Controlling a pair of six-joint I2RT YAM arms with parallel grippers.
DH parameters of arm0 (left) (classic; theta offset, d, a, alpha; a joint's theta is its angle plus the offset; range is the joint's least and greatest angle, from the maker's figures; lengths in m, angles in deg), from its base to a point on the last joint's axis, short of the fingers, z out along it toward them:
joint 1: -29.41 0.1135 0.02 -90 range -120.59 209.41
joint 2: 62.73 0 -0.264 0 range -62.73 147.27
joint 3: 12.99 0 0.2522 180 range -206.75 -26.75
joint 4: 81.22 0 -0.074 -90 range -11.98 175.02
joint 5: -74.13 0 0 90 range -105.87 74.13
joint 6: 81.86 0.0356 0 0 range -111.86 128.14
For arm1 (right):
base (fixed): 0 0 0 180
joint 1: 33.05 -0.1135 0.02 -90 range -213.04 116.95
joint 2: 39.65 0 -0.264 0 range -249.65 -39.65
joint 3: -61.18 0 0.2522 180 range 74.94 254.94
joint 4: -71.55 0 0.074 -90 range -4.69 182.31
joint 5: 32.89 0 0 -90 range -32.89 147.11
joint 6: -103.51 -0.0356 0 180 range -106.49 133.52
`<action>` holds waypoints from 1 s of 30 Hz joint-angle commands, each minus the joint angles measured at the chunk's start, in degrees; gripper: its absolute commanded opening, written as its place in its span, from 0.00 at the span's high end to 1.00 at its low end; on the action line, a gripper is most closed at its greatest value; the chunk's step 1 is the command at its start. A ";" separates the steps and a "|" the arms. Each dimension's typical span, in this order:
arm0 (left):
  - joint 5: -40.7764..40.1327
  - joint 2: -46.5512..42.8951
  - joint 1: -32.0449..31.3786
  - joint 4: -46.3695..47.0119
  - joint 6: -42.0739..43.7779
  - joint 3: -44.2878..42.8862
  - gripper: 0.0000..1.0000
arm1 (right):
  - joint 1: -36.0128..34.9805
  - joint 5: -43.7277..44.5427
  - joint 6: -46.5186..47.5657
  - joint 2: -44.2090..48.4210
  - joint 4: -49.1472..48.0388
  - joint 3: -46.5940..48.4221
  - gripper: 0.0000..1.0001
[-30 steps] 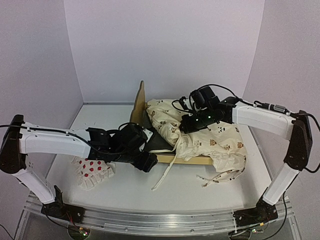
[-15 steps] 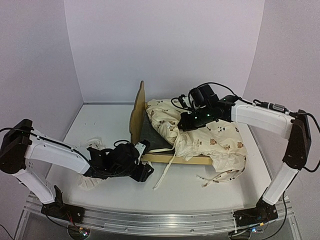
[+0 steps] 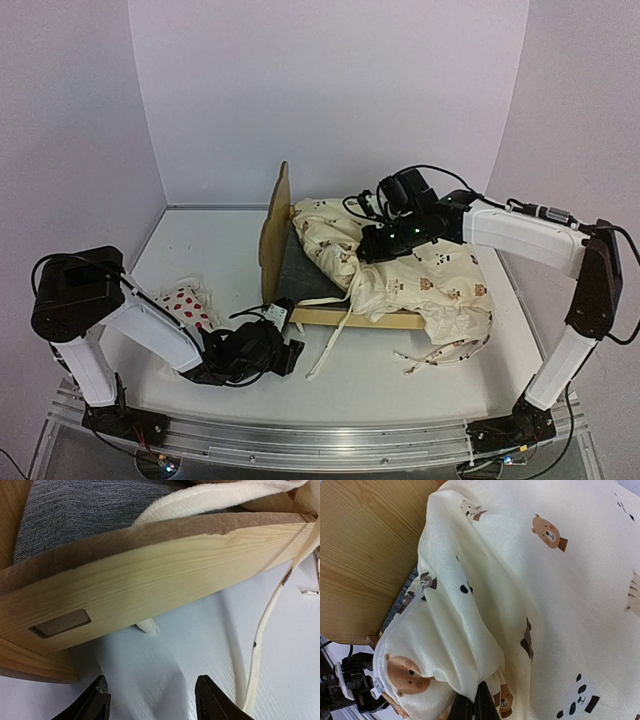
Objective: Set up the pet bed
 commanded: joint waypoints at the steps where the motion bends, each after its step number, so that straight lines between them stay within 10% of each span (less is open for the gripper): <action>1: -2.96 2.07 -0.72 13.32 2.59 1.25 0.42 | 0.67 0.56 -1.23 0.40 1.17 2.39 1.00; 30: -13.45 18.53 -0.73 28.80 4.77 -5.98 0.59 | 0.62 0.21 -1.03 -0.46 1.35 1.82 1.00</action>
